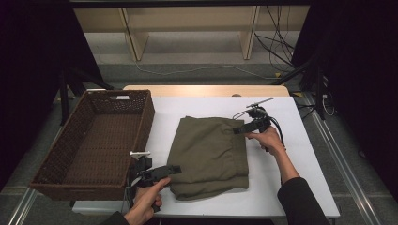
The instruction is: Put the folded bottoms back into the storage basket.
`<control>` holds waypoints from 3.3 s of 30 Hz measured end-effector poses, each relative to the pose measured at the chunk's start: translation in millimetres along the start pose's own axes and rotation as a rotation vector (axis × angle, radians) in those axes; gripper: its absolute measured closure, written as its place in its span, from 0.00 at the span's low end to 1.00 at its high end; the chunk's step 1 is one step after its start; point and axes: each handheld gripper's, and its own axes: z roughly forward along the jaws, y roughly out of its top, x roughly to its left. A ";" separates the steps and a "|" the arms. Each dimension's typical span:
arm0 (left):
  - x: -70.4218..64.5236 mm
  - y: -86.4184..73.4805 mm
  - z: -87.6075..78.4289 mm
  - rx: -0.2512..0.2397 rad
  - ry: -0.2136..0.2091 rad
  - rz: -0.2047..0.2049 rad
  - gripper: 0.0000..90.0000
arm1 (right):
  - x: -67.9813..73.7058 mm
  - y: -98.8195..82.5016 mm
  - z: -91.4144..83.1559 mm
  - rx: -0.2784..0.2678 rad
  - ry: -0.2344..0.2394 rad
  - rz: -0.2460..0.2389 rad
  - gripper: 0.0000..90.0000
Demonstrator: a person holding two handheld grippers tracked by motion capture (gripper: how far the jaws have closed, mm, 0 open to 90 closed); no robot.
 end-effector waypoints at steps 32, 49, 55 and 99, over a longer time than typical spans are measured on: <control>-7.2 -6.3 12.3 -0.034 -0.119 0.051 0.93 | -1.6 -2.5 14.1 -0.051 0.119 0.075 0.89; -29.3 8.6 -19.5 -0.124 -0.229 0.181 0.94 | 5.6 5.9 -34.7 -0.188 0.154 0.068 0.92; -36.7 15.0 -32.3 -0.143 -0.274 0.205 0.94 | 13.3 15.7 -51.5 -0.219 0.156 0.049 0.92; -14.1 94.2 -145.6 -0.333 -0.465 0.180 0.94 | 103.4 131.0 -84.7 -0.330 0.190 -0.053 0.92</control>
